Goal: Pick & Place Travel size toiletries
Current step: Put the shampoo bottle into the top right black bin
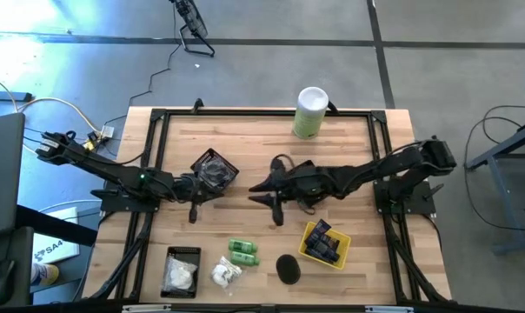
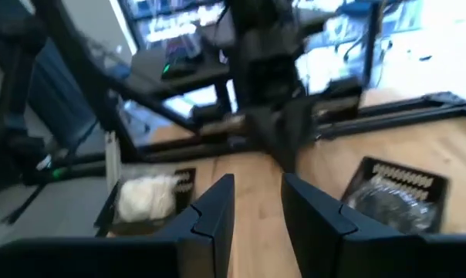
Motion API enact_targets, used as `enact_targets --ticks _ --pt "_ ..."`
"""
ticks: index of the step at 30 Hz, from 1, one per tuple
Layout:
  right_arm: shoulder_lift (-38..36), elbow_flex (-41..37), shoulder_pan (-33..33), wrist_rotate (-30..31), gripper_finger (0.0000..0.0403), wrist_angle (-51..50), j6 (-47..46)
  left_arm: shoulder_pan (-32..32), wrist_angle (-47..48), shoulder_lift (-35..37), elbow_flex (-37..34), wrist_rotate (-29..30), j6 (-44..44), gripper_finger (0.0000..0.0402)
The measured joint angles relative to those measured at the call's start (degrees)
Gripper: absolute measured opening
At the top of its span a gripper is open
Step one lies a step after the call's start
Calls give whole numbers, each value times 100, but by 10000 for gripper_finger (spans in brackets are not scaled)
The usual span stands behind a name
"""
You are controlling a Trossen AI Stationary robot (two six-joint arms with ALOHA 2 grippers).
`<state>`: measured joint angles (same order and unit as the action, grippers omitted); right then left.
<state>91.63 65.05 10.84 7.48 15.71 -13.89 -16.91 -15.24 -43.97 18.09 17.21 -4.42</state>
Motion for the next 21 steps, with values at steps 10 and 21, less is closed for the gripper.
enact_targets --ticks 10,21 --pt "607 904 534 -36 100 -924 66 0 1570 1637 1 287 -12 0" --pt "1074 927 1075 -42 100 -583 427 0 2594 2518 2 288 -293 0"
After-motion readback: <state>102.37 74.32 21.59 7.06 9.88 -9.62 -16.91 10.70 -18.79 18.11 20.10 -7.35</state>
